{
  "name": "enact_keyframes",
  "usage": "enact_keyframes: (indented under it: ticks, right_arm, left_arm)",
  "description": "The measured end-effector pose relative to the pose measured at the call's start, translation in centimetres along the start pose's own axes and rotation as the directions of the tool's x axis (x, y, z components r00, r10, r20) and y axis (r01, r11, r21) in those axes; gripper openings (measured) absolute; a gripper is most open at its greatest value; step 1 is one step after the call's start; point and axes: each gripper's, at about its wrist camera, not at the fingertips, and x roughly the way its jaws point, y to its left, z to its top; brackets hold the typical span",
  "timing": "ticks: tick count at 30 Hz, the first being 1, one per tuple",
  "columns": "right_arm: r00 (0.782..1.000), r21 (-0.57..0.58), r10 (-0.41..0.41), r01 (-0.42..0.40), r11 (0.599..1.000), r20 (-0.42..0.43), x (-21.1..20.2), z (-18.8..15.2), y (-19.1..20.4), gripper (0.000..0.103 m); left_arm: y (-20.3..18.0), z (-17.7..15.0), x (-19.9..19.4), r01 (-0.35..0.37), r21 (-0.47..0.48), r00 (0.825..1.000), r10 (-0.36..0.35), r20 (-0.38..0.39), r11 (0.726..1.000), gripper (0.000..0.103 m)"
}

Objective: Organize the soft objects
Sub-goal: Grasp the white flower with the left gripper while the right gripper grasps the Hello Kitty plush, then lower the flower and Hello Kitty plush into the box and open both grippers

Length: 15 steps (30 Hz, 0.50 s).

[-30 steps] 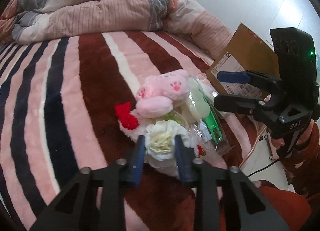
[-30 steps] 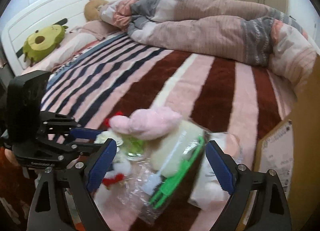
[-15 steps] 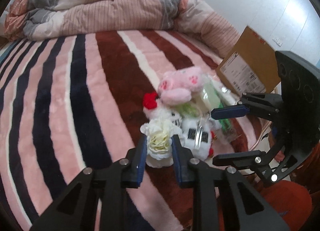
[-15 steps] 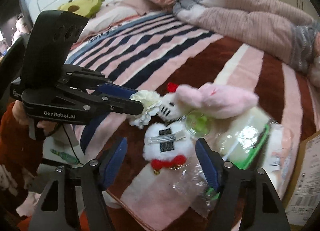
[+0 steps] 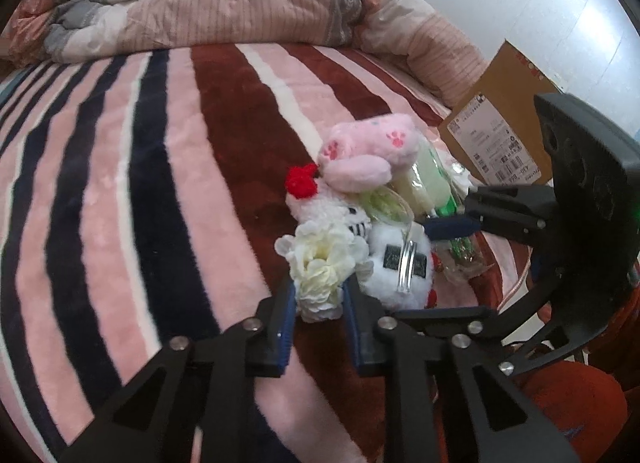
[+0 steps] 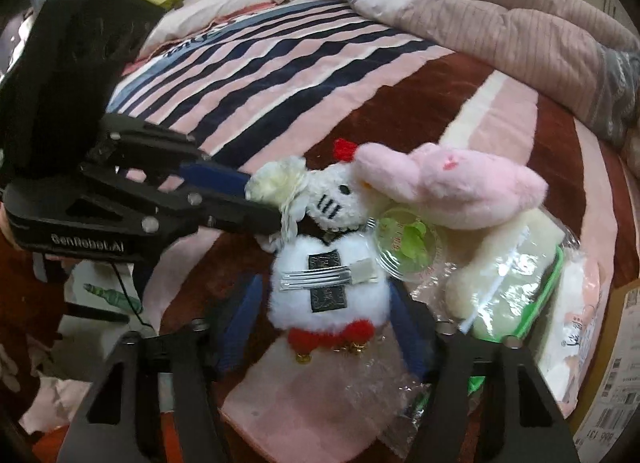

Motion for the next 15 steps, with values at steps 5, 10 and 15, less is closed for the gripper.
enact_keyframes:
  ticks: [5, 10, 15]
  right_arm:
    - [1.0, -0.019, -0.03, 0.03, 0.999, -0.005, -0.3, 0.1, 0.9, 0.044]
    - [0.997, -0.001, 0.017, -0.017, 1.0, 0.073, -3.7, 0.5, 1.1, 0.044]
    - [0.977, 0.012, 0.019, -0.022, 1.0, 0.211, -9.6, 1.2, 0.8, 0.044]
  left_arm:
    - [0.1, 0.0, -1.7, -0.009, -0.004, 0.999, 0.01, 0.032, 1.0, 0.019]
    - [-0.1, 0.7, -4.4, -0.056, -0.003, 0.995, 0.056, 0.08, 0.998, 0.019]
    - [-1.3, 2.6, -7.1, -0.105, 0.022, 0.986, 0.101, 0.135, 0.994, 0.019]
